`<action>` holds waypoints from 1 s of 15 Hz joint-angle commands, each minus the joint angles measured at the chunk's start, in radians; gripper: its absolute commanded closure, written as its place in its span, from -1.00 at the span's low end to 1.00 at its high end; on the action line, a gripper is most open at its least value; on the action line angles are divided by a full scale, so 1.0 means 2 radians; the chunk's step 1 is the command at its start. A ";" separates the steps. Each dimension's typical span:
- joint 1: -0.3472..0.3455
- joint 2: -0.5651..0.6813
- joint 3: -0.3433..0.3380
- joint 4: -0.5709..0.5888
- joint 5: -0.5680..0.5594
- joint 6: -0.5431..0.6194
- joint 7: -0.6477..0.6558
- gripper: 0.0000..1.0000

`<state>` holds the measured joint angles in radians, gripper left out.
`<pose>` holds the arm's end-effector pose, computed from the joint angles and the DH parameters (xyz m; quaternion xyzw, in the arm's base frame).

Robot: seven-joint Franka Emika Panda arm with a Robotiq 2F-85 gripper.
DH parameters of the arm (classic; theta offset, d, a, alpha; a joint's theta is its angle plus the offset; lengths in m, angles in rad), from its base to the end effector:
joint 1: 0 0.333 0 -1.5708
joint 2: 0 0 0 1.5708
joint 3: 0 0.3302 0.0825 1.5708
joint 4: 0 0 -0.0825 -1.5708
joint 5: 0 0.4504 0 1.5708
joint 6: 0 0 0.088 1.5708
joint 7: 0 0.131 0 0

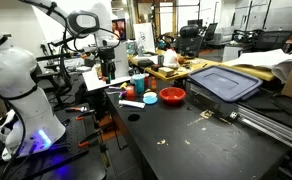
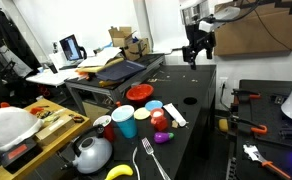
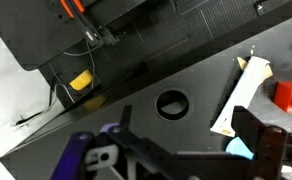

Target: Move the blue plastic saucer to the far right of the table

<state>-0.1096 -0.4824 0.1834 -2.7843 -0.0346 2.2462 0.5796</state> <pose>0.3903 0.0152 0.2864 0.9661 -0.2500 -0.0129 0.0626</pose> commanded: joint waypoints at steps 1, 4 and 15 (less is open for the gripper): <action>-0.004 0.066 -0.012 0.020 0.003 0.064 0.008 -1.00; -0.003 0.121 -0.025 0.039 0.003 0.109 0.004 -1.00; 0.023 0.287 -0.077 0.136 0.050 0.167 -0.044 -1.00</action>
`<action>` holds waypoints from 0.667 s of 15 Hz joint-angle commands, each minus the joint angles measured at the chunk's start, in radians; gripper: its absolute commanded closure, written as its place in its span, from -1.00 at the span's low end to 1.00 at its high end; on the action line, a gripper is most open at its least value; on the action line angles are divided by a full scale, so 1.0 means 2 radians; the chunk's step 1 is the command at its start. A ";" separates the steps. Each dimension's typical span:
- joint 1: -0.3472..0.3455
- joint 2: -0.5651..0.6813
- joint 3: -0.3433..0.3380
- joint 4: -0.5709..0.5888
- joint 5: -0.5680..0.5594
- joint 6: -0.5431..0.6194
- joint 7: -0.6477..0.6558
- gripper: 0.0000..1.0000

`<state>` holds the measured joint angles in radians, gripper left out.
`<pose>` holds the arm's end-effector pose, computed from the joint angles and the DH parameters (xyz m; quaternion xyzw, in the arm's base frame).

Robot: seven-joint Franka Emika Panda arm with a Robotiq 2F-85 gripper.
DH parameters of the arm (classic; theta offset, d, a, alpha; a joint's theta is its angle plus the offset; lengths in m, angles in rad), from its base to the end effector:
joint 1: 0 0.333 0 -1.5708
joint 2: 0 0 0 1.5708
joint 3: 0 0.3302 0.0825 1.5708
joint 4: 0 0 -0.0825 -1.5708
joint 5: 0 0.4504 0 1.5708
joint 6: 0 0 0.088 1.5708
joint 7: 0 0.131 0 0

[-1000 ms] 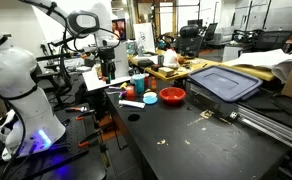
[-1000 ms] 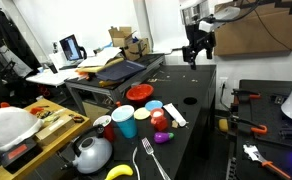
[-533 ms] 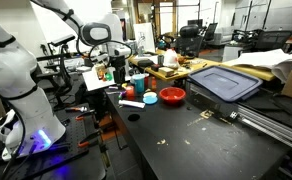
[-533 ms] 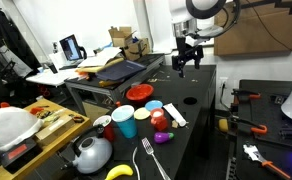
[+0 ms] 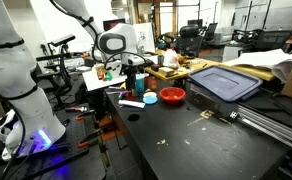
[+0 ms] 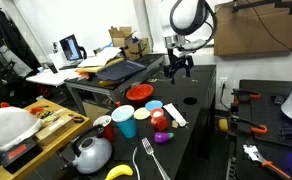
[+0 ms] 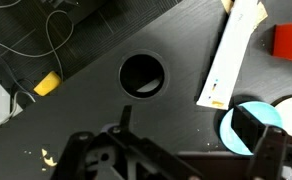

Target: Move the blue plastic saucer to the far right of the table

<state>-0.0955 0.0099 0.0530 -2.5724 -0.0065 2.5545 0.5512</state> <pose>0.4786 -0.0203 0.1910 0.9570 -0.2899 -0.0131 0.0049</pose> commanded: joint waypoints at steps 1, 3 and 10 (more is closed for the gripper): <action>0.020 0.053 -0.012 0.038 0.050 0.016 -0.041 -1.00; 0.030 0.075 -0.007 0.052 0.079 0.021 -0.062 -1.00; 0.073 0.146 -0.011 0.094 0.082 0.035 -0.057 -1.00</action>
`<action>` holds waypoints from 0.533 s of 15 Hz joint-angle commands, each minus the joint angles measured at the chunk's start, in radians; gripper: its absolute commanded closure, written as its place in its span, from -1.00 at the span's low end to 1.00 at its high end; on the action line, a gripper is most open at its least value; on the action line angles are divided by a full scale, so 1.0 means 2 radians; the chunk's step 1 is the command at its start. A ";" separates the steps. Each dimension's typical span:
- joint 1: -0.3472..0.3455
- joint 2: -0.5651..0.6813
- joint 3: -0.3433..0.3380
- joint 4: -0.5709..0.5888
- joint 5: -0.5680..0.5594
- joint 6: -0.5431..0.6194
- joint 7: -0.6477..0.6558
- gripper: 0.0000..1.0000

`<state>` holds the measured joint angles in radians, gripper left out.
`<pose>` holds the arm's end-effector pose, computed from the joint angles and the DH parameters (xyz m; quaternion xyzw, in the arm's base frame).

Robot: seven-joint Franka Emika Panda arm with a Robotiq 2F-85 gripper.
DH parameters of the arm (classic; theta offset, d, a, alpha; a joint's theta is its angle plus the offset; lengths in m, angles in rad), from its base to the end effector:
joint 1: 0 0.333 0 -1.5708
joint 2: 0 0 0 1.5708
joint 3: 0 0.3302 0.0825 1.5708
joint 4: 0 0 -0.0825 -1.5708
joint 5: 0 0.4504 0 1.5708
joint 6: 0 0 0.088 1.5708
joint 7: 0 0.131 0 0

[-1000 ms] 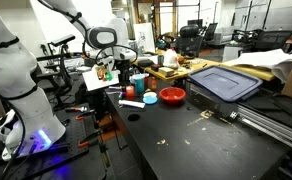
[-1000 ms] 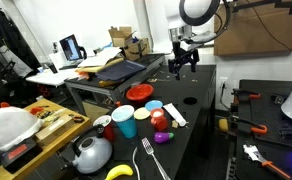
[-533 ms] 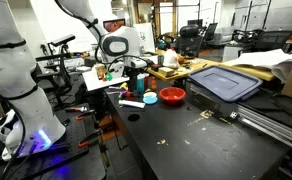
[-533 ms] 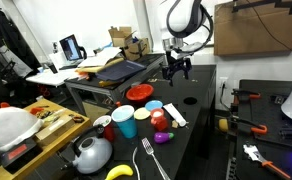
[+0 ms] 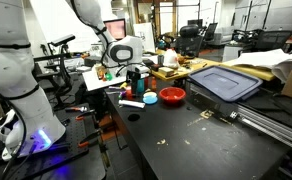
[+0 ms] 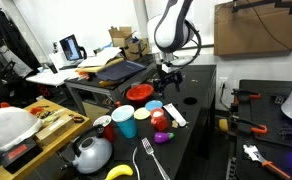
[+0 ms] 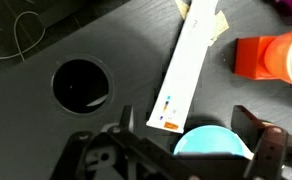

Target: Move the blue plastic saucer to the far right of the table

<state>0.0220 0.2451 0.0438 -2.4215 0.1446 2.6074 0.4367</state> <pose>0.5184 0.0343 0.1346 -0.9679 0.2464 0.0388 0.0316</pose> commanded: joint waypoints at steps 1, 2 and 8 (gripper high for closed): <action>0.017 0.037 -0.008 0.021 0.007 0.011 0.002 -1.00; 0.018 0.045 -0.007 0.026 0.012 0.009 0.000 -1.00; 0.022 0.059 -0.010 0.035 0.028 0.021 0.004 -1.00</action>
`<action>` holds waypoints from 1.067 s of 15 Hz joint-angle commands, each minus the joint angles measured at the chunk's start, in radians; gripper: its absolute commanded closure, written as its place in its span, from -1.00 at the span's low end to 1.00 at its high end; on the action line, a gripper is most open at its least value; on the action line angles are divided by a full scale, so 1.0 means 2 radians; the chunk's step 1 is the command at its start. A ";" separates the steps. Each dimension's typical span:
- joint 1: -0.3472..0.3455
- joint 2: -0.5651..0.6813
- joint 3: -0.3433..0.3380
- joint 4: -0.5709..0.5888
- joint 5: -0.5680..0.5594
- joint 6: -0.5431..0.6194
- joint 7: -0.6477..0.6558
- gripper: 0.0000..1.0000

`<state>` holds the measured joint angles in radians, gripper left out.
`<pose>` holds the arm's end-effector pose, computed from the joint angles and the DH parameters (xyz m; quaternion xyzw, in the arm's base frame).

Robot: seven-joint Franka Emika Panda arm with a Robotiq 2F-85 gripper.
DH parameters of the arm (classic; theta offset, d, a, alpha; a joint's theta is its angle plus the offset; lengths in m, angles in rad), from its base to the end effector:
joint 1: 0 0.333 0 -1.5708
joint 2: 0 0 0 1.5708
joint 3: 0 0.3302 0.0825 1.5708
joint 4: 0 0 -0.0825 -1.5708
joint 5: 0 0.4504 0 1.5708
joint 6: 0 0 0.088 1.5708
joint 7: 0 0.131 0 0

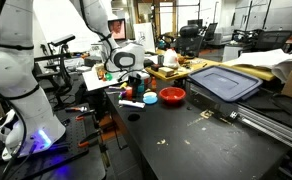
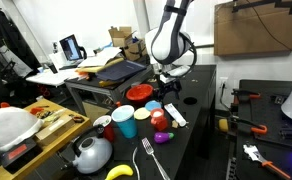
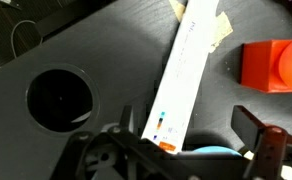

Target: Move the blue plastic saucer to the far right of the table

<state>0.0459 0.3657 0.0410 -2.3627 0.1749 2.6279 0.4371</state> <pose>0.5239 0.0456 0.0934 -0.9655 0.2511 0.0607 0.0318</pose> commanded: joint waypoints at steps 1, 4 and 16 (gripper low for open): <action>0.012 -0.005 -0.012 0.005 0.012 0.016 0.009 -1.00; 0.014 -0.002 -0.017 0.015 0.011 0.028 0.010 -1.00; -0.046 0.054 0.009 0.070 0.091 0.057 -0.067 -1.00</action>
<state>0.0181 0.4296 0.0177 -2.2562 0.2683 2.7209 0.3890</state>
